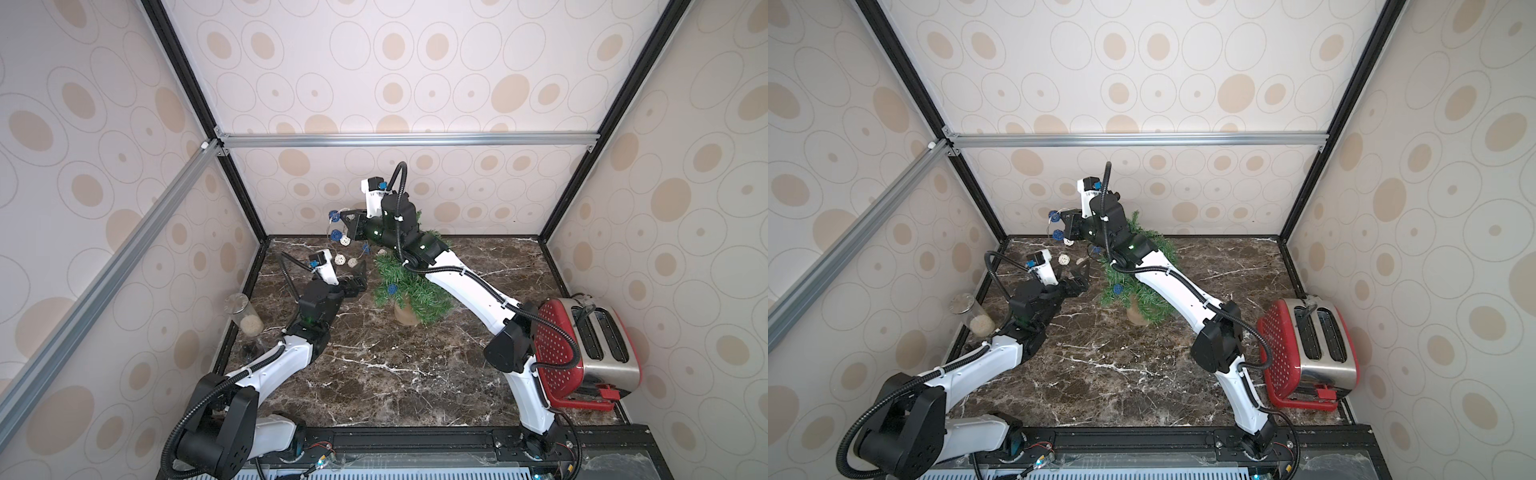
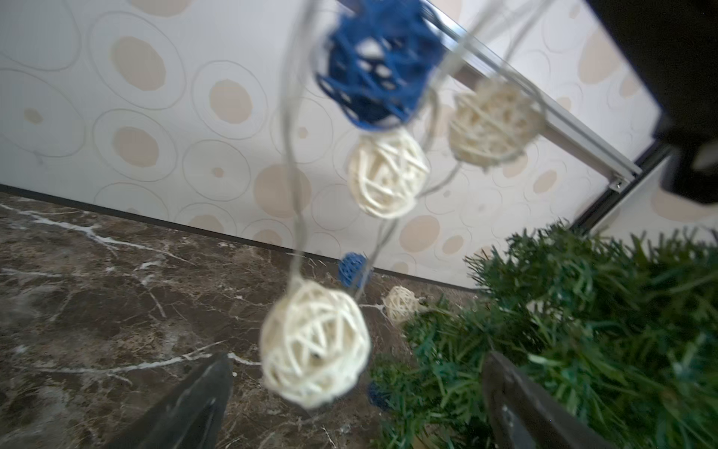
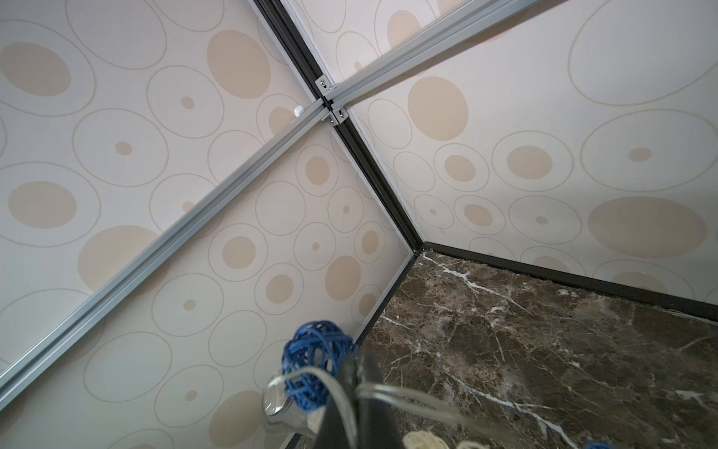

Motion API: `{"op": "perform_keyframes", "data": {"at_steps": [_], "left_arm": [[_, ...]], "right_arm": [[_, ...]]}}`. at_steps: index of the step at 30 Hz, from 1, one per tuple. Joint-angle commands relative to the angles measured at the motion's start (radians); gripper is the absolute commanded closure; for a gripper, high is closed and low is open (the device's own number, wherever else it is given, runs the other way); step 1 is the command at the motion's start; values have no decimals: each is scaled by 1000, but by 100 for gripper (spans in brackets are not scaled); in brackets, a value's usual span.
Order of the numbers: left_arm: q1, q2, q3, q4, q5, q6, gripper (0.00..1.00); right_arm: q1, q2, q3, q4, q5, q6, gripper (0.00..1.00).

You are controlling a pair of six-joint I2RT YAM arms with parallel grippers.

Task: Remove string lights from the small christmas tree
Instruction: Remove the light string from the Christmas tree.

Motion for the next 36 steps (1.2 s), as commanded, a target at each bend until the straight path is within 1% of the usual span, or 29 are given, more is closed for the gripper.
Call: {"op": "perform_keyframes", "data": {"at_steps": [1, 4, 8, 12, 13, 15, 16, 18, 20, 21, 22, 25, 26, 28, 30, 31, 34, 36], "left_arm": [[-5, 57, 58, 26, -78, 99, 1], [-5, 113, 130, 8, -88, 105, 1], [-4, 163, 192, 3, -147, 120, 1], [-2, 208, 260, -3, -155, 132, 1], [-3, 216, 274, -8, -155, 134, 1], [-3, 232, 301, -17, -152, 148, 6], [-3, 237, 310, -22, -147, 153, 11], [-3, 240, 323, -36, -140, 159, 25], [-4, 237, 325, -39, -137, 161, 35], [-3, 234, 328, -41, -135, 161, 43], [-4, 231, 331, -45, -133, 163, 49], [-2, 220, 351, -67, -125, 163, 66], [-3, 218, 360, -79, -122, 162, 70], [-3, 213, 374, -94, -120, 163, 83], [-2, 204, 385, -103, -130, 158, 100], [-1, 198, 390, -108, -128, 155, 100], [10, 192, 437, -154, -122, 141, 100], [20, 203, 496, -223, -142, 125, 100]], "right_arm": [[5, -54, -14, 42, -35, 30, 100], [6, -64, -30, 49, -48, 34, 100], [8, -84, -79, 67, -67, 36, 100], [9, -99, -110, 79, -80, 38, 100], [8, -101, -115, 82, -82, 39, 100], [10, -106, -121, 79, -83, 35, 100], [8, -107, -122, 80, -83, 34, 100], [10, -107, -120, 72, -83, 29, 100], [9, -106, -111, 59, -85, 23, 100], [8, -104, -104, 49, -85, 20, 100], [8, -105, -105, 45, -84, 20, 99], [8, -102, -100, 35, -82, 17, 94], [7, -100, -93, 28, -85, 17, 93], [8, -94, -78, 15, -90, 16, 90], [6, -90, -61, -1, -97, 15, 85], [4, -88, -54, -11, -100, 11, 82], [-4, -81, -5, -56, -110, 2, 65], [-12, -86, 4, -79, -118, -10, 56]]}}
